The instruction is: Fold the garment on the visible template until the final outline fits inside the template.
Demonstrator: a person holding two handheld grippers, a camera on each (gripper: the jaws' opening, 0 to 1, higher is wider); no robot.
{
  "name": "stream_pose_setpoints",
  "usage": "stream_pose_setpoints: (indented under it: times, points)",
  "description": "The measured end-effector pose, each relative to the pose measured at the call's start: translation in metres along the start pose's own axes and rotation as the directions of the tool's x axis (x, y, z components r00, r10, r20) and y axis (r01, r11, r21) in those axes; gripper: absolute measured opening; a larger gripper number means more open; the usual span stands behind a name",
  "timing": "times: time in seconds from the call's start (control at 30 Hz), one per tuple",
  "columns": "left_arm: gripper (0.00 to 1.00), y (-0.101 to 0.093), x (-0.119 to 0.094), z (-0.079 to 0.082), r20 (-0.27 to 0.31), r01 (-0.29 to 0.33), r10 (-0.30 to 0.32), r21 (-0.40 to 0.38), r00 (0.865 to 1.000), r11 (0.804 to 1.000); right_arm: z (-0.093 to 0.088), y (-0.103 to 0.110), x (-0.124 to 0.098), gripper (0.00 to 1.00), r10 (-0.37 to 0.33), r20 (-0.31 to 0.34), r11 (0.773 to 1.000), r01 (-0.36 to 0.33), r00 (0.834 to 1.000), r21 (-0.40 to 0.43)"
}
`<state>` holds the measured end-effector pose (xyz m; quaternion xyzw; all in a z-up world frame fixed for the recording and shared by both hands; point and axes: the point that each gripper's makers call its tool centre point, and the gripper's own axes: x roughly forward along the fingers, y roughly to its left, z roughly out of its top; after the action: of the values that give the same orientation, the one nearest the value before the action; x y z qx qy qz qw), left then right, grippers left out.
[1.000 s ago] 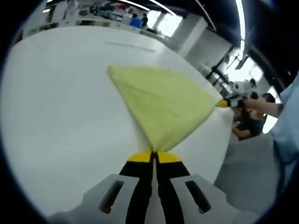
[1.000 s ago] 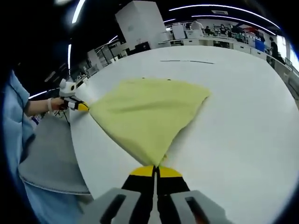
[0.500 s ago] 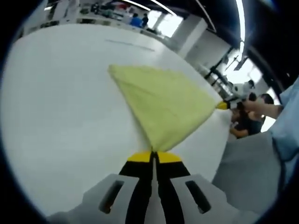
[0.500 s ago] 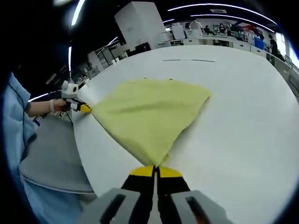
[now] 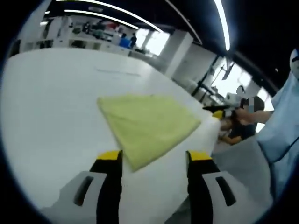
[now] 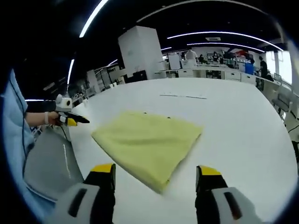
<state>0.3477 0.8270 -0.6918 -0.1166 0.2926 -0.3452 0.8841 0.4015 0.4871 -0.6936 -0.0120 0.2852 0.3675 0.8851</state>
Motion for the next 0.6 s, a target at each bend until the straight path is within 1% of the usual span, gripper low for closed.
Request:
stream_pose_setpoints:
  times: [0.03,0.07,0.13,0.17,0.2,0.23,0.27,0.33,0.4,0.43,0.47,0.5,0.53,0.57,0.6]
  points:
    - [0.69,-0.003,0.000,0.002,0.015,-0.002,0.002,-0.006,1.000,1.000,-0.001,0.001,-0.001,0.75,-0.002,-0.002,1.000,0.002,1.000,-0.005]
    - [0.78,-0.006,0.000,0.006,0.041,-0.003,0.004,-0.013,0.999,1.000,-0.003,0.002,-0.002,0.77,0.001,-0.009,1.000,-0.001,1.000,-0.009]
    - [0.96,-0.003,0.002,0.007,0.061,-0.039,0.040,-0.008,0.997,0.999,-0.007,0.002,-0.004,0.81,-0.003,-0.015,1.000,0.003,1.000,-0.004]
    - [0.96,-0.005,0.001,0.006,0.053,-0.039,0.040,-0.007,0.998,0.999,-0.008,0.002,-0.005,0.84,-0.003,-0.014,1.000,0.003,1.000,0.003]
    - [0.99,-0.006,0.002,0.008,0.072,-0.055,0.054,0.007,0.996,0.998,-0.010,0.003,-0.004,0.90,-0.006,-0.018,1.000,0.006,1.000,0.010]
    - [0.98,-0.005,0.002,0.006,0.064,-0.062,0.061,0.009,0.996,0.998,-0.012,0.004,-0.003,1.00,-0.006,-0.020,1.000,0.007,1.000,0.018]
    - [0.99,-0.004,0.002,0.005,0.057,-0.078,0.077,0.010,0.995,0.997,-0.015,0.004,-0.003,0.99,-0.001,-0.030,1.000,0.002,1.000,0.031]
    - [0.99,0.002,0.002,0.001,0.049,-0.089,0.088,0.016,0.995,0.996,-0.019,0.002,-0.001,1.00,0.008,-0.022,1.000,-0.007,1.000,0.019]
    - [0.99,0.001,0.006,-0.005,0.022,-0.092,0.091,0.018,0.996,0.996,-0.025,-0.001,0.003,1.00,0.004,-0.036,0.999,-0.003,0.999,0.036]
    - [0.99,0.007,0.008,-0.006,0.024,-0.104,0.104,0.033,0.994,0.994,-0.028,-0.002,0.005,1.00,0.000,-0.046,0.999,0.002,0.999,0.038]
    - [0.99,0.007,0.009,-0.005,0.028,-0.104,0.103,0.034,0.994,0.994,-0.030,-0.001,0.005,1.00,-0.004,-0.063,0.999,0.006,0.998,0.034]
    - [0.99,0.002,0.010,-0.003,0.046,-0.094,0.092,0.034,0.995,0.995,-0.033,-0.004,0.009,1.00,-0.013,-0.077,1.000,0.015,0.997,0.026]
    - [0.99,-0.001,0.011,-0.001,0.064,-0.092,0.090,0.031,0.994,0.995,-0.029,0.000,0.008,1.00,-0.011,-0.063,1.000,0.013,0.998,0.022]
    - [0.99,0.000,0.011,-0.003,0.064,-0.097,0.095,0.027,0.993,0.995,-0.020,0.003,0.008,1.00,-0.009,-0.005,0.999,0.009,1.000,0.031]
    - [0.99,0.002,0.012,-0.004,0.065,-0.108,0.106,0.032,0.992,0.994,-0.017,0.005,0.008,1.00,-0.017,0.015,0.998,0.016,1.000,0.065]
